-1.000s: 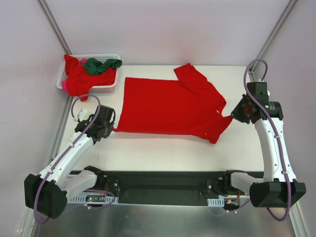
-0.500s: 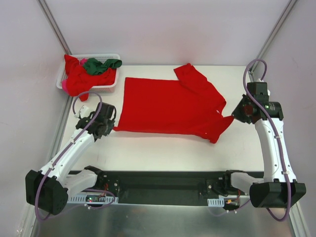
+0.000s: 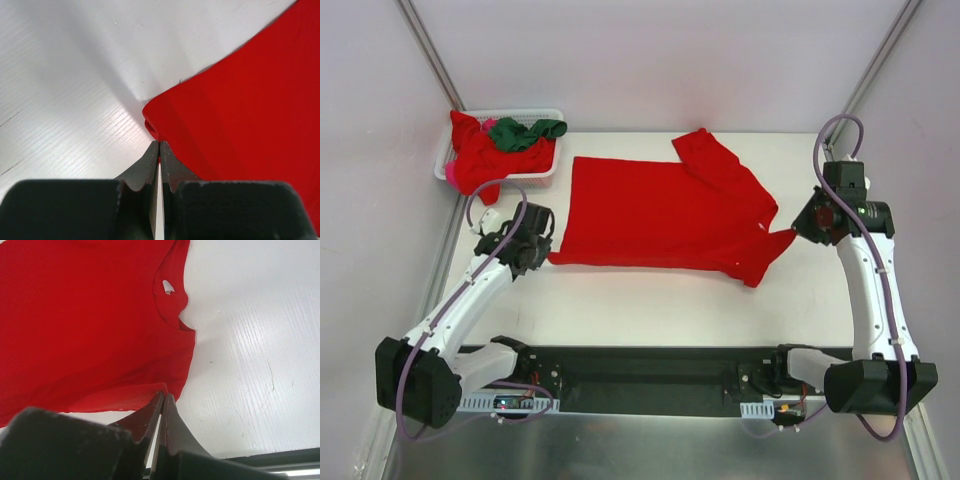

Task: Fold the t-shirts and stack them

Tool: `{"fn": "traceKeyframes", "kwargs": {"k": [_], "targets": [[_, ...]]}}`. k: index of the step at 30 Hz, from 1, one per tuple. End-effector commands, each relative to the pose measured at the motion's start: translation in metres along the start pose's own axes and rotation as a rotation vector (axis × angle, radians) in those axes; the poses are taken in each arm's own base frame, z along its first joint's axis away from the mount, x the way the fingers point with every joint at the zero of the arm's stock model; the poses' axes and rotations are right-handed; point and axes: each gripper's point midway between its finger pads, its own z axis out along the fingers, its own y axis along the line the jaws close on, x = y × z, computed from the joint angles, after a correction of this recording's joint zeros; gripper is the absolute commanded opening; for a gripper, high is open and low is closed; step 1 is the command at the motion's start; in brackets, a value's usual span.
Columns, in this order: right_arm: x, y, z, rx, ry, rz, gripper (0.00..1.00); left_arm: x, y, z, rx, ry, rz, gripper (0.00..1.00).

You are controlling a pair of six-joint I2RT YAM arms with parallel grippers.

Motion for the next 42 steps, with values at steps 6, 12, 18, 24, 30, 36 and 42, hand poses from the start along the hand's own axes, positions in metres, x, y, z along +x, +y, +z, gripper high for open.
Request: {"fn": "traceKeyframes", "kwargs": {"k": [6,12,18,24,30,36,42], "targets": [[-0.028,0.009,0.000,-0.019,-0.072,-0.010,0.01,-0.017,-0.017,-0.003,0.029,-0.047,0.018,0.00],[-0.027,0.007,0.009,-0.001,-0.059,-0.034,0.01,-0.018,-0.019,-0.001,0.023,-0.054,0.028,0.00],[-0.027,0.009,0.016,0.001,-0.053,-0.040,0.01,-0.020,-0.018,0.002,0.016,-0.057,0.038,0.00],[-0.025,0.008,0.018,0.004,-0.048,-0.039,0.01,-0.017,-0.017,0.004,0.015,-0.051,0.041,0.00],[-0.022,0.003,0.020,0.018,-0.047,-0.041,0.01,-0.016,-0.019,0.006,0.022,-0.048,0.049,0.00],[-0.022,0.001,0.025,0.036,-0.046,-0.044,0.01,-0.017,-0.025,0.008,0.024,-0.048,0.067,0.00],[-0.026,-0.002,0.033,0.056,-0.050,-0.047,0.01,-0.018,-0.034,0.011,0.029,-0.043,0.083,0.00]]}}
